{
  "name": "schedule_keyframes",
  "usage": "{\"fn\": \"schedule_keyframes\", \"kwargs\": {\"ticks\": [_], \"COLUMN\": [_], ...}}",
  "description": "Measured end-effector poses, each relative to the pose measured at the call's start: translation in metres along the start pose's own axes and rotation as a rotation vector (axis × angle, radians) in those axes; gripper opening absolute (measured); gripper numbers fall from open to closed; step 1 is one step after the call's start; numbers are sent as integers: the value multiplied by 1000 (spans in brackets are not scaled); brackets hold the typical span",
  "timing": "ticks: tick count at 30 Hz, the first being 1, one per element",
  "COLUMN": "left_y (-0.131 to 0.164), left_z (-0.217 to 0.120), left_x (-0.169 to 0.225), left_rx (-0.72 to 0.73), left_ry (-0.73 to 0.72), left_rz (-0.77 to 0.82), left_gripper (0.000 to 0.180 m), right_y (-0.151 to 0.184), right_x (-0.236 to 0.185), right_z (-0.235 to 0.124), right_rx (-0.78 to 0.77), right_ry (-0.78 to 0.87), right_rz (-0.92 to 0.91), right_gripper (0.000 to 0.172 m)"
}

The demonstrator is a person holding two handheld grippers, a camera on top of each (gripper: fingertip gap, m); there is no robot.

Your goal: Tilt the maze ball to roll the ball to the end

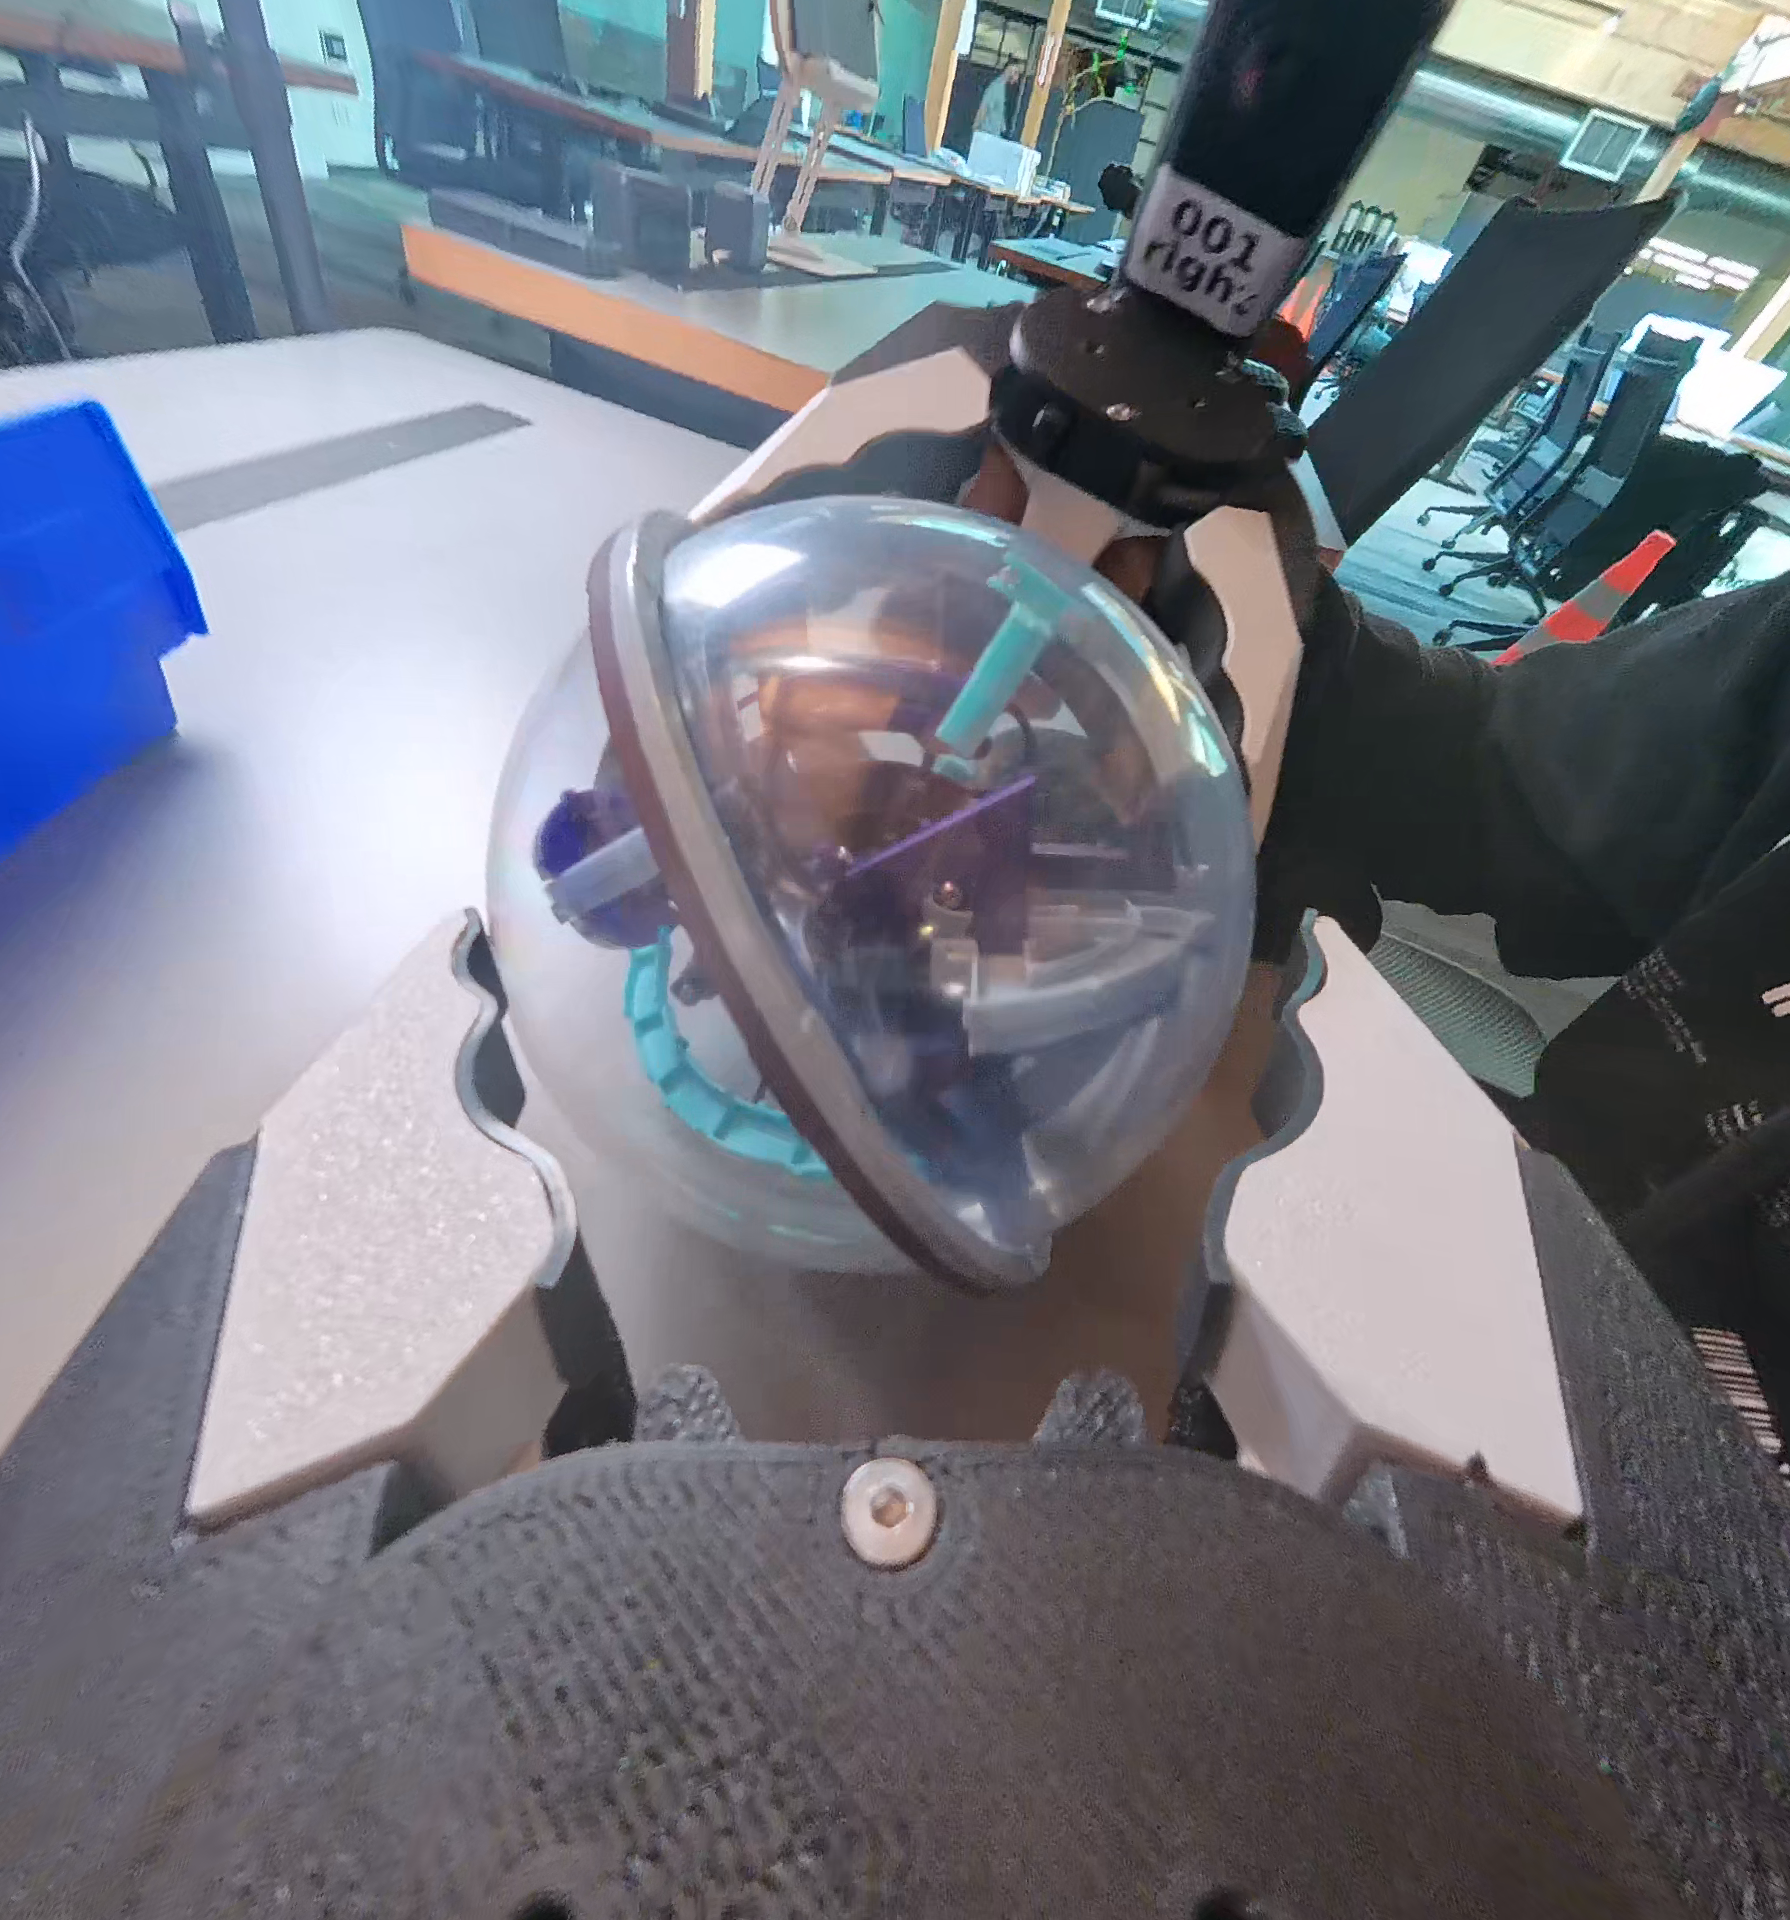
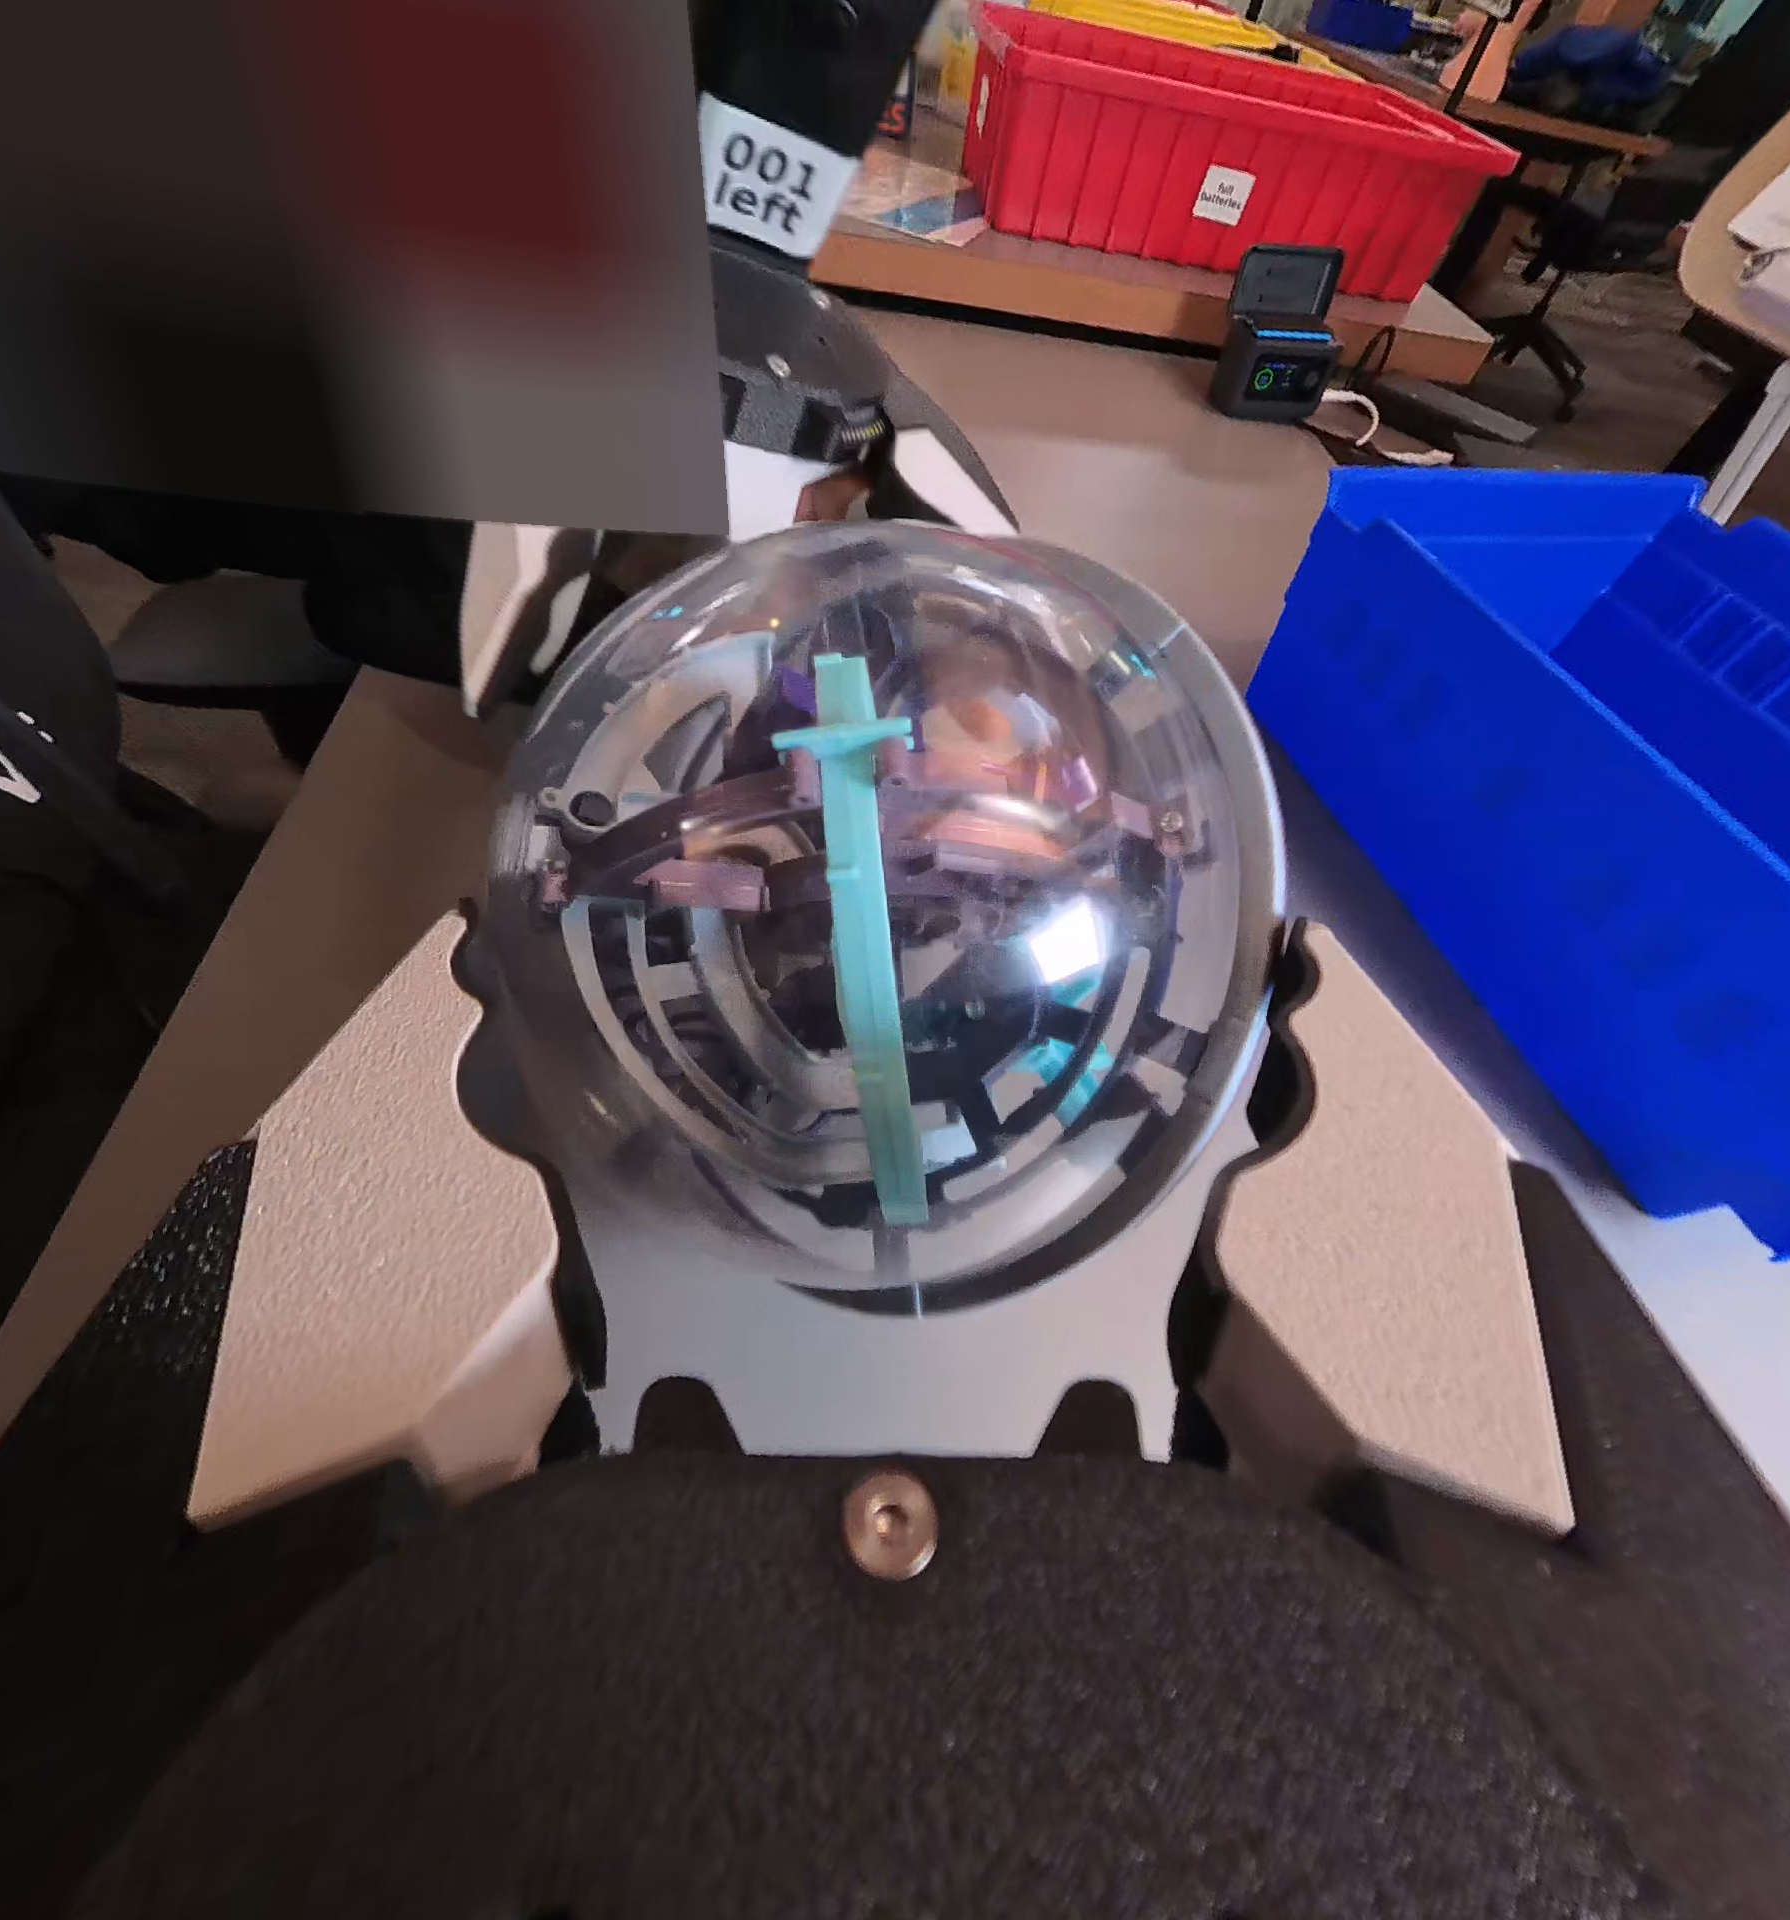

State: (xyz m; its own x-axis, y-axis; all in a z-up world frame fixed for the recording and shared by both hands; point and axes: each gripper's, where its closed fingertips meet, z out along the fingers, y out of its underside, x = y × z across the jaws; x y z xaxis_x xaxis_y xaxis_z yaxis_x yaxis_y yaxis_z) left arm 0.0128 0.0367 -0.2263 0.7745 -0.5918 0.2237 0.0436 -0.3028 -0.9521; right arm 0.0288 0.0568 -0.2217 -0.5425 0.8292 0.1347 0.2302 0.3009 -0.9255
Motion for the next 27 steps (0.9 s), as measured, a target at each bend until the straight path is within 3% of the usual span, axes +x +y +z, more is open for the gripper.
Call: {"fn": "schedule_keyframes", "kwargs": {"ticks": [8,13,19,22,27], "left_y": [30,30,7,3,-3], "left_z": [5,2,-18,-17,-6], "left_x": [-2,0,5,1,1], "left_rx": [-131,-151,-99,-128,-140], "left_ry": [-8,39,204,235,313], "left_rz": [-13,-2,-15,3,12], "left_gripper": [149,149,145,145,144], "right_y": [18,22,46,36,12], "right_x": [-3,-7,-26,-15,-5], "right_z": [-2,-3,-10,-8,-1], "right_rx": [-33,-54,-161,-81,105], "right_ry": [-25,-30,-171,-156,-171], "right_rz": [33,18,57,100,203], "right_gripper": [141,138,116,133,139]}}
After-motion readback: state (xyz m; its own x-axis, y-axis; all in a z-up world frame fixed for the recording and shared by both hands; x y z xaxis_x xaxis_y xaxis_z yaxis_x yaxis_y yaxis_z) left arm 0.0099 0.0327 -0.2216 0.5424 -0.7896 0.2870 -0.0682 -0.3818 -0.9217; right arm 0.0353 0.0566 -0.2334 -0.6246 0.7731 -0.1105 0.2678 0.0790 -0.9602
